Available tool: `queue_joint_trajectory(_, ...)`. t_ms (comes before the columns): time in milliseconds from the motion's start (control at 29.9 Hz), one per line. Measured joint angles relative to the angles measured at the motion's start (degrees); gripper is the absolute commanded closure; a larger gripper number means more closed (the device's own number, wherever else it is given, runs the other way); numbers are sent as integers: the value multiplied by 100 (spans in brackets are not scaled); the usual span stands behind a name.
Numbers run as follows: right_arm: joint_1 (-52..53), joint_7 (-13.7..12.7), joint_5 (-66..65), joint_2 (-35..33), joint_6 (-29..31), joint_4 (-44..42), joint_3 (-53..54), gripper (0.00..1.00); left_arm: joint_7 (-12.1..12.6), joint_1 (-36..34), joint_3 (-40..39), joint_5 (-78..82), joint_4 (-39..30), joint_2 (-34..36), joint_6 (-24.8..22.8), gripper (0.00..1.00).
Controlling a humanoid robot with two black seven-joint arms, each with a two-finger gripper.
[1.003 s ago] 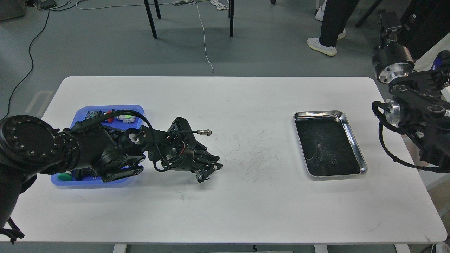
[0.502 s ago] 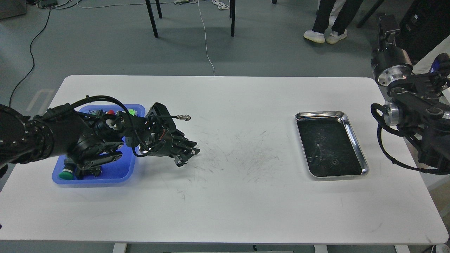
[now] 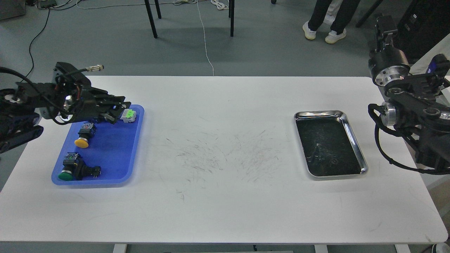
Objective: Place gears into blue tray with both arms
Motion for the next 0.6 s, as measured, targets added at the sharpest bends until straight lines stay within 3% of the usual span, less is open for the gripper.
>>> queue_joint_trajectory(201, 0, -12, 0, -4, -28, 21, -4, 12, -1, 761, -284, -31, -11, 348, 159, 93)
queue_joint_trajectory(435, 5, -24, 0, -12, -31, 36, -24, 12, -2, 1132, -708, -2, 79, 187, 167, 93)
queue_joint_trajectory(602, 2, -24, 0, -13, -58, 48, -32, 12, -1, 1380, -723, -7, 616, -121, 161, 93)
